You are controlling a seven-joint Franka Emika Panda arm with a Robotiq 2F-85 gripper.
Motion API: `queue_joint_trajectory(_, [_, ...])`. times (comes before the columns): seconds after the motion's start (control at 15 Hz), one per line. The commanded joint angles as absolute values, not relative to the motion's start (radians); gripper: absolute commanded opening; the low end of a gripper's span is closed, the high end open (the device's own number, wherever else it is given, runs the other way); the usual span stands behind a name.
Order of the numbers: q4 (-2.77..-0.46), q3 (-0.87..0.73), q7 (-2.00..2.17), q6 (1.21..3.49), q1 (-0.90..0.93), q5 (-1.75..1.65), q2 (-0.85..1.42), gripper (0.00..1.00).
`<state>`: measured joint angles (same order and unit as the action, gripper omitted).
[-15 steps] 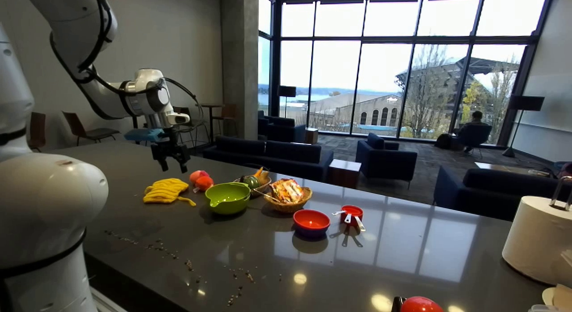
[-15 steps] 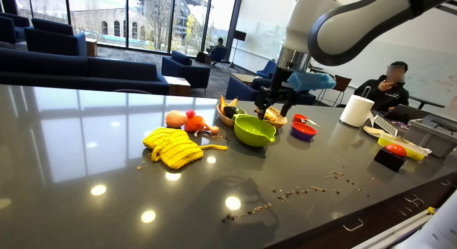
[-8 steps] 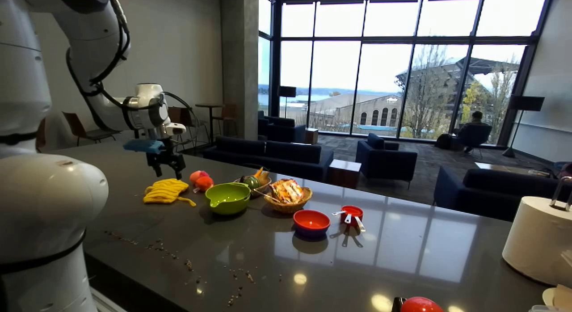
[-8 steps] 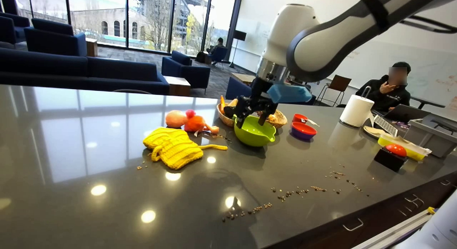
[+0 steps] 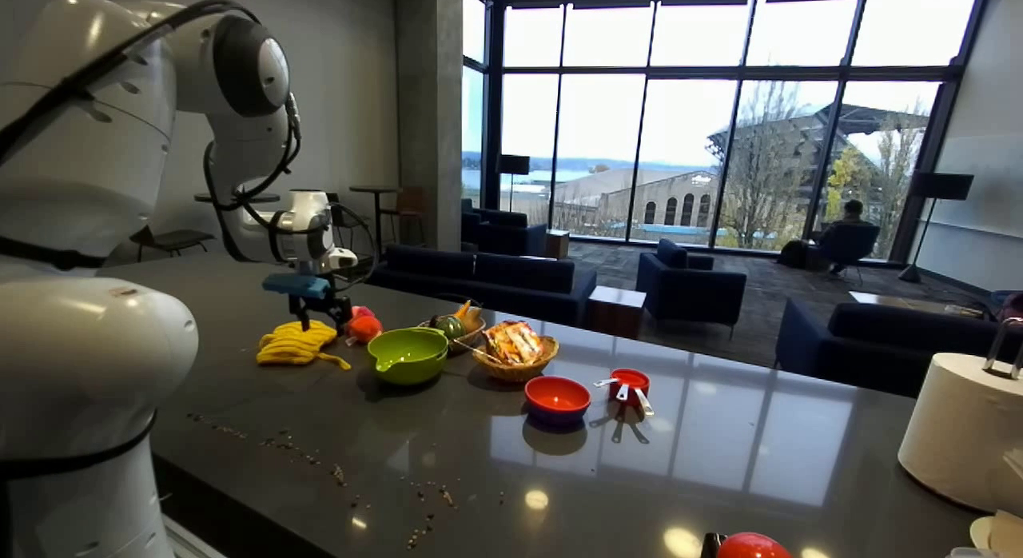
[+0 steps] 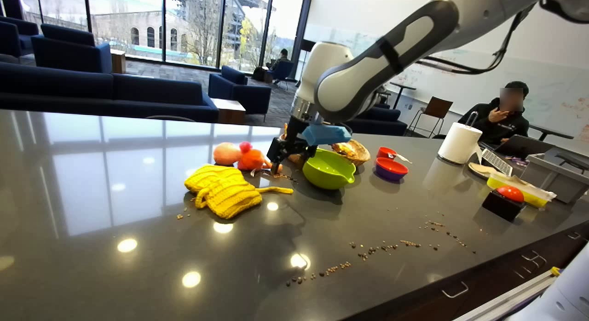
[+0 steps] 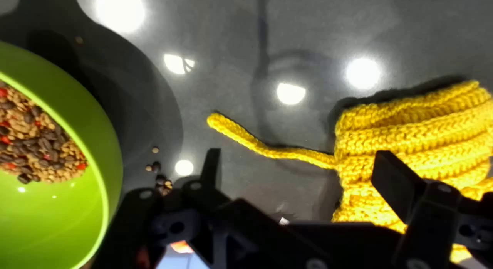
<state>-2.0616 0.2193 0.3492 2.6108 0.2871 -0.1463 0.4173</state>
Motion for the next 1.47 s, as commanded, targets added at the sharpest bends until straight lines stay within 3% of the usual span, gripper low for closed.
queue_joint_trajectory(0.0, [-1.847,0.194,0.255,2.558,0.3,-0.098,0.587,1.0])
queue_joint_trajectory(0.67, [-1.386,0.251,0.128,2.323,0.293,0.102,0.885,1.0])
queue_joint_trajectory(1.4, [-1.189,0.273,0.148,2.09,0.381,0.186,1.003,1.0])
